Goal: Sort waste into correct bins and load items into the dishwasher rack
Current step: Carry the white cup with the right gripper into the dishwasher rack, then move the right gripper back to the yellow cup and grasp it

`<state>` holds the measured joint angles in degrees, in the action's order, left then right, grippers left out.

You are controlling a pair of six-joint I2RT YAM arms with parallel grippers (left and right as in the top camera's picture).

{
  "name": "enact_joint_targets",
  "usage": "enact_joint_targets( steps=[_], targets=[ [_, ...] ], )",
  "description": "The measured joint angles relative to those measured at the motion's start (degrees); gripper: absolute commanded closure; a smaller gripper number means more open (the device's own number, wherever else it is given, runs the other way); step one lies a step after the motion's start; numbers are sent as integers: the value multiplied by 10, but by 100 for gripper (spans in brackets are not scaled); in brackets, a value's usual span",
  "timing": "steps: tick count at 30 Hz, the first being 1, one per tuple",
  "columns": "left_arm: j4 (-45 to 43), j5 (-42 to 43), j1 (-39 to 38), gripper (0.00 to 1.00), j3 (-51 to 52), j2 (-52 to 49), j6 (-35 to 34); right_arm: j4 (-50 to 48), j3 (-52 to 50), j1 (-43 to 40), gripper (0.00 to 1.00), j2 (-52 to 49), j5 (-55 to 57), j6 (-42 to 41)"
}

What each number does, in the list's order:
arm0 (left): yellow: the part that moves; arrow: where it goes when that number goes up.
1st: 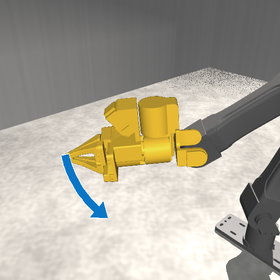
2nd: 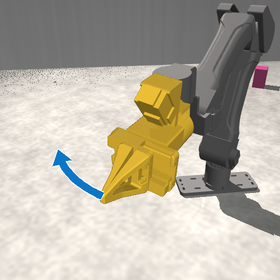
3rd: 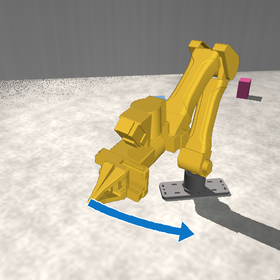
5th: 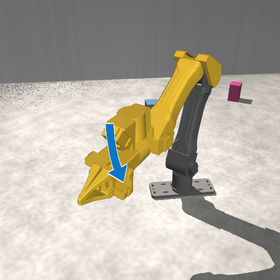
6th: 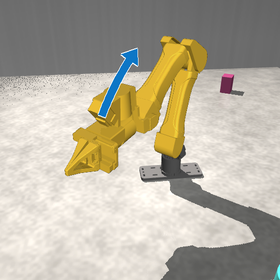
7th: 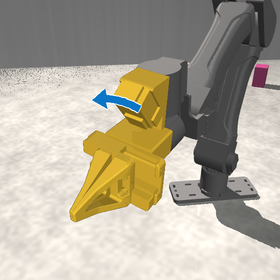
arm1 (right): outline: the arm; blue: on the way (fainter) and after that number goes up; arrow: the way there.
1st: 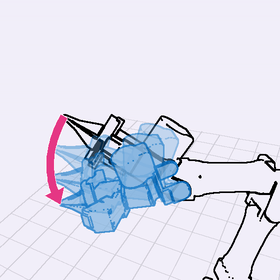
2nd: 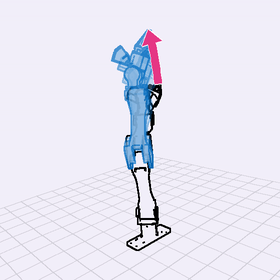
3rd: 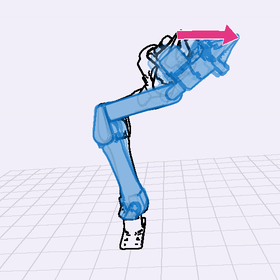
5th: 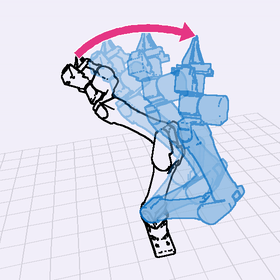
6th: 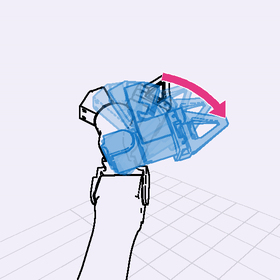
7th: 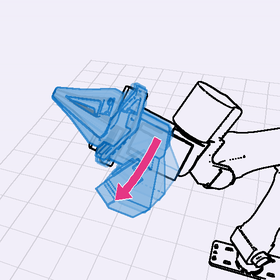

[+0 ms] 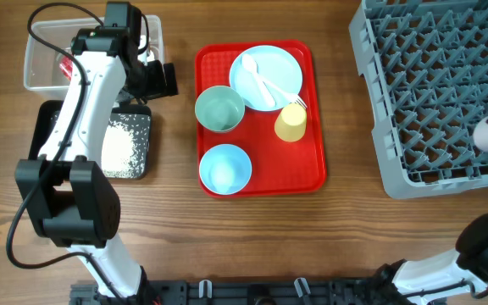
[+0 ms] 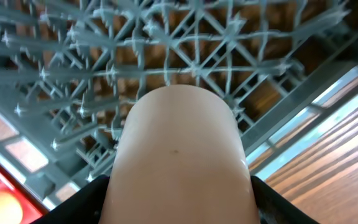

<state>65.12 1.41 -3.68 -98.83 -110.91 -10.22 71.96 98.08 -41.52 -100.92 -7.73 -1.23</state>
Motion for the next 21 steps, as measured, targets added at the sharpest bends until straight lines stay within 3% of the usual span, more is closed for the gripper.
enact_joint_targets(
  steps=[18, 21],
  targets=[
    [0, 0, 0, 0, 0, 0, 0, -25, 0, -41, 60, -105, 23, -22],
    [0, 0, 0, 0, 0, 0, 0, -25, 0, -46, 41, -122, 24, -22]
  ],
)
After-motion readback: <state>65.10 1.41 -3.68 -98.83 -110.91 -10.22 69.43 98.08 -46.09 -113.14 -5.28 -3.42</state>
